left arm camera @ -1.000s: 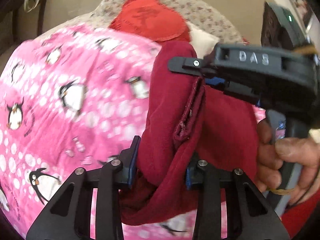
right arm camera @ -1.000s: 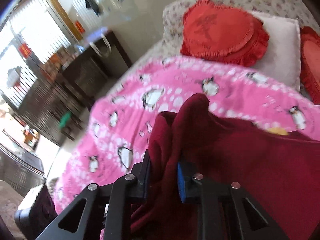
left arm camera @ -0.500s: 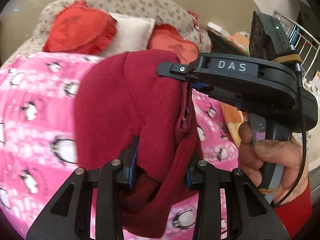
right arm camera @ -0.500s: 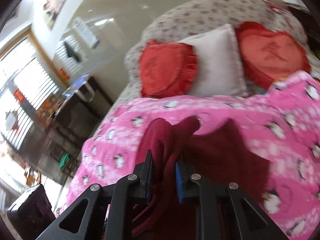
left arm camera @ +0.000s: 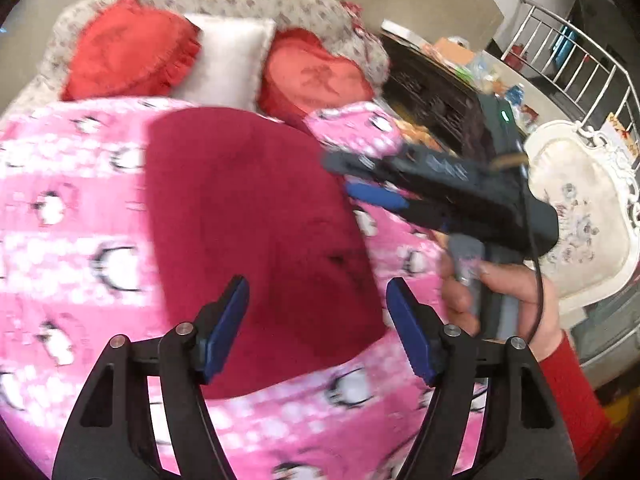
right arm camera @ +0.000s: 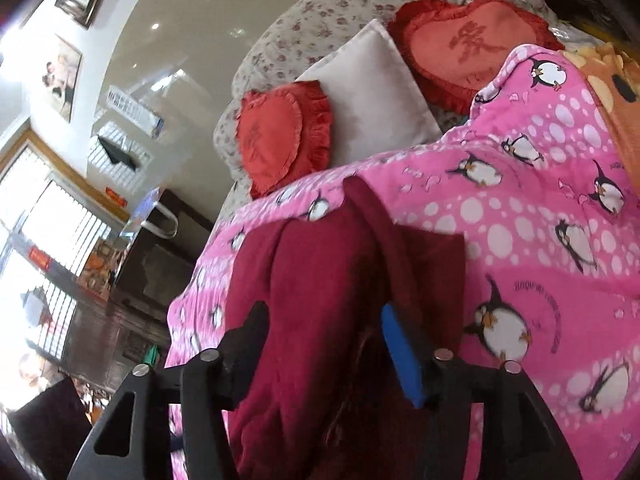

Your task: Fold small clothes

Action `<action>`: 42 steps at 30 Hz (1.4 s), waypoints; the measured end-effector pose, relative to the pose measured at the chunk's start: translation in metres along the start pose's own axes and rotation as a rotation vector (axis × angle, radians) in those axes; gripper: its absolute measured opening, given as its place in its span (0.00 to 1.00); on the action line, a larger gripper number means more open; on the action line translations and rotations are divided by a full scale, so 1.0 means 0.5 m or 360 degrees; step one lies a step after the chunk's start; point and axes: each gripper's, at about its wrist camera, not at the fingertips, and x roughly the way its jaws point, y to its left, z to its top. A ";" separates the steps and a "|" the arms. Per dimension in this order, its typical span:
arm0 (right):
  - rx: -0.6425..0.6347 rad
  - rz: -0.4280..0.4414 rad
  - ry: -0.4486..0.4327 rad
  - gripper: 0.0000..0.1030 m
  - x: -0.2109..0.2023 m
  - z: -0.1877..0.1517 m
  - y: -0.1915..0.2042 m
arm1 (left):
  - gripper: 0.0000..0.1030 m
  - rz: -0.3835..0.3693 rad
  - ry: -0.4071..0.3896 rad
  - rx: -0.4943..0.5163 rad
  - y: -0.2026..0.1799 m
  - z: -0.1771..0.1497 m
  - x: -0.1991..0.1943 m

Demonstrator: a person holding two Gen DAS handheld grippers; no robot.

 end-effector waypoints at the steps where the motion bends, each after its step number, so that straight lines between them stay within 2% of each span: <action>1: -0.0026 -0.0017 0.0021 0.62 0.001 -0.011 0.006 | 0.69 0.0050 -0.0015 0.0000 0.013 0.000 -0.004; 3: -0.0085 -0.0078 0.0061 0.62 0.011 -0.027 0.012 | 0.69 0.0164 -0.0036 -0.0010 0.045 -0.010 -0.010; 5: -0.0111 -0.0127 0.0115 0.62 0.029 -0.042 0.011 | 0.69 0.0235 0.0007 -0.0063 0.075 -0.024 -0.002; 8: 0.0013 -0.0079 0.0145 0.62 0.058 -0.054 -0.007 | 0.69 0.0260 0.0051 -0.0109 0.095 -0.047 0.017; 9: 0.0043 -0.0043 0.0149 0.56 0.063 -0.058 -0.010 | 0.69 0.0284 0.0064 -0.0106 0.094 -0.050 0.029; 10: 0.0035 -0.0034 0.0133 0.34 0.062 -0.060 -0.007 | 0.69 0.0294 0.0072 -0.0101 0.091 -0.053 0.035; 12: -0.0098 -0.0074 0.0073 0.22 0.045 -0.055 0.019 | 0.69 0.0284 0.0063 -0.0094 0.085 -0.053 0.036; 13: -0.0168 -0.0109 0.0049 0.20 0.034 -0.053 0.033 | 0.69 0.0284 0.0049 -0.0086 0.083 -0.049 0.035; 16: -0.0232 -0.0216 -0.0024 0.20 -0.002 -0.050 0.041 | 0.69 0.0322 0.0009 -0.0061 0.075 -0.038 0.030; 18: -0.0193 -0.0279 -0.0005 0.20 0.003 -0.061 0.013 | 0.69 0.0336 0.0021 -0.0067 0.078 -0.031 0.043; 20: -0.0137 -0.0275 0.0054 0.20 0.023 -0.079 -0.015 | 0.69 0.0347 0.0037 -0.0076 0.080 -0.026 0.058; 21: -0.0105 -0.0276 0.0038 0.21 0.016 -0.083 -0.025 | 0.69 0.0360 0.0045 -0.0076 0.079 -0.023 0.064; 24: -0.0069 -0.0366 -0.0026 0.31 -0.025 -0.076 -0.024 | 0.69 0.0408 0.0028 -0.0079 0.079 -0.012 0.067; 25: -0.0070 -0.0375 -0.0081 0.31 -0.048 -0.072 -0.014 | 0.69 0.0429 0.0007 -0.0069 0.080 -0.009 0.065; 27: -0.0135 -0.0301 -0.0151 0.31 -0.082 -0.066 0.015 | 0.69 0.0479 -0.0036 -0.0041 0.080 0.004 0.067; 29: -0.0259 -0.0231 -0.0137 0.31 -0.086 -0.062 0.050 | 0.69 0.0522 -0.0054 -0.0016 0.082 0.020 0.082; 31: -0.0371 -0.0220 -0.0105 0.31 -0.065 -0.055 0.083 | 0.69 0.0549 -0.0046 -0.0009 0.085 0.032 0.099; 33: -0.0433 -0.0279 -0.0085 0.31 -0.025 -0.044 0.097 | 0.69 0.0552 -0.0044 -0.0032 0.091 0.043 0.114; 40: -0.0371 -0.0437 0.0051 0.28 0.092 0.001 0.018 | 0.72 0.0564 -0.0004 -0.0002 0.090 0.073 0.156; 42: -0.0380 -0.0433 0.0046 0.28 0.101 0.006 0.012 | 0.78 0.0565 -0.0007 -0.0019 0.096 0.077 0.162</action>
